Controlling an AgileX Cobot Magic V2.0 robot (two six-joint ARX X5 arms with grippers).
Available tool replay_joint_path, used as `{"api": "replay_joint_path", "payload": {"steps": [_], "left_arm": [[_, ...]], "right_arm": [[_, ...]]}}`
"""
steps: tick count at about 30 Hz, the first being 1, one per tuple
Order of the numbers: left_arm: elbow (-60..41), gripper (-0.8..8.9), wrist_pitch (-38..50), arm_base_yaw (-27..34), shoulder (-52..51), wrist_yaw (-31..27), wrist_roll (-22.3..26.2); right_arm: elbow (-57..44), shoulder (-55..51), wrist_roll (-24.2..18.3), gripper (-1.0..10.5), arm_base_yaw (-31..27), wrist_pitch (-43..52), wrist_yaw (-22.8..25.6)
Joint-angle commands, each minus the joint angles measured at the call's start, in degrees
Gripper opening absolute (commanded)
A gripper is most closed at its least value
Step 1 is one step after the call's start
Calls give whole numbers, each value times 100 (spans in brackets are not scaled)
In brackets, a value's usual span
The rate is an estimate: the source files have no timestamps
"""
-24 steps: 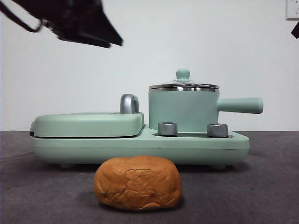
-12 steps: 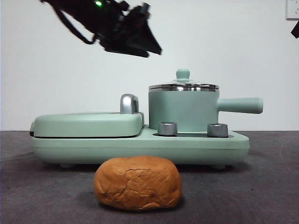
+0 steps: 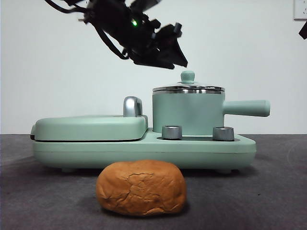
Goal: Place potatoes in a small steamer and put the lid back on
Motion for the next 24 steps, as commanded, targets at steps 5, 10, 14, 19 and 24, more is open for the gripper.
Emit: {"api": "replay_joint_path", "payload": {"steps": [5,10,14,19,24], "left_arm": [[588,226,63,-63,605,9,-50],[745,226,87,-70,802,11,-59],[745,226,105,-68,876,11,-70],[745,226,129,-70,887,11,-70],[745,226,339,-70,920,13,-74]], "right_arm": [[103,39,61,242,22,105,0],[103,46,61,242,22,107,4],[103,81,61,242,22,107,4],[103,127,61,242,22,149,4],[103,151,61,242,22,153,4]]}}
